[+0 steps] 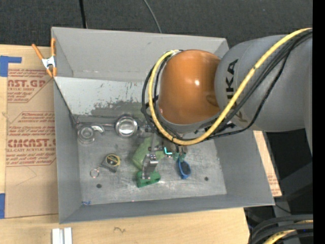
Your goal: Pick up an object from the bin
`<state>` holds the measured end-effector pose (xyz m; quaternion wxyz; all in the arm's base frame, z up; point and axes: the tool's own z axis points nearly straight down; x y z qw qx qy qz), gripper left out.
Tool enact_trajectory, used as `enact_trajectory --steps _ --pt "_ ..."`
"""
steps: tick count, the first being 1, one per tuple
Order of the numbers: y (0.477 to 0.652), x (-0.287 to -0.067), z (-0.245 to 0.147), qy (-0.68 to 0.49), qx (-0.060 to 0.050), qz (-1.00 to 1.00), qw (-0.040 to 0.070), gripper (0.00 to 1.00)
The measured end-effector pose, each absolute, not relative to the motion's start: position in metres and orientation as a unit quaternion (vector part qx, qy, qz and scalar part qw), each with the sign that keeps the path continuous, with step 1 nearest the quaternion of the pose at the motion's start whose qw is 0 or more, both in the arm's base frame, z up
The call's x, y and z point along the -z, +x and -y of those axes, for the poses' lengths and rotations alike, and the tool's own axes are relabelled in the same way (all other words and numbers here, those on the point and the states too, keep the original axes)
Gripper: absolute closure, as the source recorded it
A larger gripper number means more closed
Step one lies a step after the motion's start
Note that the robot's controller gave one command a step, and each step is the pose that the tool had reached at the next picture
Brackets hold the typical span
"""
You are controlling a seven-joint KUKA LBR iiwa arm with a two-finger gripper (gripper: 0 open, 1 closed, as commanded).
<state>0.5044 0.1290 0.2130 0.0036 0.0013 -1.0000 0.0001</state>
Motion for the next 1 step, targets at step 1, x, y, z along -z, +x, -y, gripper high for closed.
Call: enact_trajectory --steps 1 --pt "0.5115 -0.0714 -0.0863 0.15 0.001 0.989 -0.003 0.0"
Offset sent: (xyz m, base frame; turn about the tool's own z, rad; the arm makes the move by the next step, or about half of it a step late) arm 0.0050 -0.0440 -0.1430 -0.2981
